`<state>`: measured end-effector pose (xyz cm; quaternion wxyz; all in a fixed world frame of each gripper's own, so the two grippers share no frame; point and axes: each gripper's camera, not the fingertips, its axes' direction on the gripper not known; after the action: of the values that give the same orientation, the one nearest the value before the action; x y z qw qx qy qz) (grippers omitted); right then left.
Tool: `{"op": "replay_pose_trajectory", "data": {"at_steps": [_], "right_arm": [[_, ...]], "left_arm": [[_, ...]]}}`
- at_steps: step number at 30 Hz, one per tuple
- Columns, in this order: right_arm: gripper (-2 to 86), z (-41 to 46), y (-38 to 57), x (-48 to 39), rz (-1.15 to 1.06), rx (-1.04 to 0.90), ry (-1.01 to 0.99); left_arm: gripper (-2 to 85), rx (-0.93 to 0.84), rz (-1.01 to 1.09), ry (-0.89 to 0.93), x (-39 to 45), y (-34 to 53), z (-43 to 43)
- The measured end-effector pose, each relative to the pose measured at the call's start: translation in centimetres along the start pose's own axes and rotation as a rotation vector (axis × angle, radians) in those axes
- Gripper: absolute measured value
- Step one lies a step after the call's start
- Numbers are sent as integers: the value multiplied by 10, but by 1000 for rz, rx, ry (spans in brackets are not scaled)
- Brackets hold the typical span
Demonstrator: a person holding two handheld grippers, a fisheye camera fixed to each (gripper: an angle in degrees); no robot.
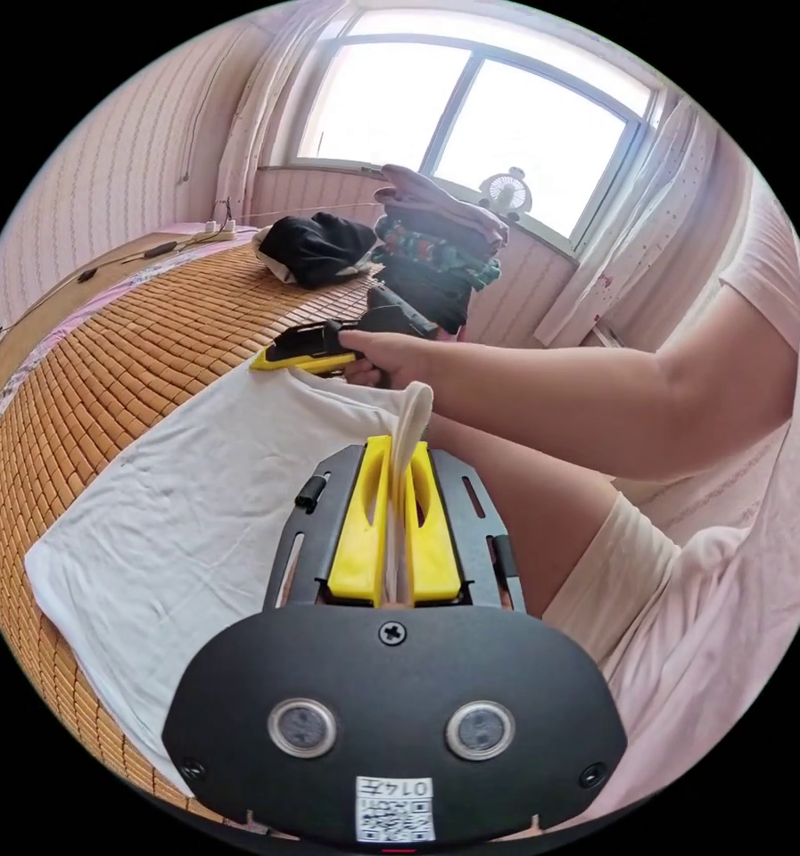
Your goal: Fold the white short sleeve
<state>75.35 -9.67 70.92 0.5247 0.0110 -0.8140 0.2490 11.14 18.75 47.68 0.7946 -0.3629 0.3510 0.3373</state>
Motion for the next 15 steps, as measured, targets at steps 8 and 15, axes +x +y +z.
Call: {"op": "replay_pose_trajectory", "data": {"at_steps": [8, 15], "right_arm": [[20, -33, 31, -106, -234, 18, 207], [21, 134, 58, -142, -355, -172, 338]], "left_arm": [[-5, 151, -36, 105, 1, -8, -20], [-3, 200, -293, -38, -60, 47, -78]]}}
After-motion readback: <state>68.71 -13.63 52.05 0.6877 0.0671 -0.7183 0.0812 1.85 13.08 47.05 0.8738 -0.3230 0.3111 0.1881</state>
